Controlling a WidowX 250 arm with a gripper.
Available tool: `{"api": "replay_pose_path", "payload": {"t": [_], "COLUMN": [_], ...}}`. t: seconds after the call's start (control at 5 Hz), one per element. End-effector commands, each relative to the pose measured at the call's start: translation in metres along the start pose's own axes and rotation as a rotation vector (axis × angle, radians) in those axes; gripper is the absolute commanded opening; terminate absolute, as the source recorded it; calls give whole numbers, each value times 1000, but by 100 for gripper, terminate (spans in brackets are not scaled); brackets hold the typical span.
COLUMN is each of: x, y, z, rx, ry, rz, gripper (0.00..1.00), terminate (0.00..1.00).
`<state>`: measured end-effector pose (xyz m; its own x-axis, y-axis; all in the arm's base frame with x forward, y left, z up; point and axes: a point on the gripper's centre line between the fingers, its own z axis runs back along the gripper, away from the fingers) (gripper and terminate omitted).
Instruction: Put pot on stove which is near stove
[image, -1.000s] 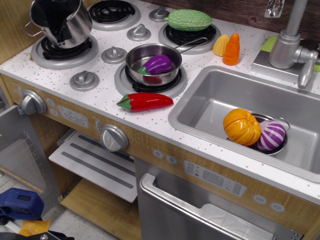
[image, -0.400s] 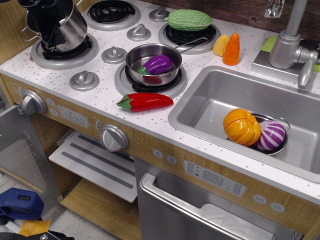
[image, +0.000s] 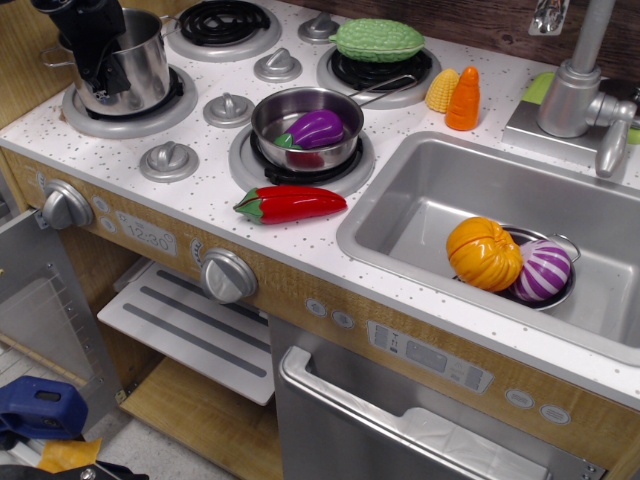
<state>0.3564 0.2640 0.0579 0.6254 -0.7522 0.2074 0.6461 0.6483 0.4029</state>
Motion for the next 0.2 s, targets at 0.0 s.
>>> {"api": "replay_pose_path", "payload": {"t": [0.0], "x": [-3], "y": [17], "z": [17], "rx": [63], "ry": [2], "rz": [3], "gripper": [100], "terminate": [100]}}
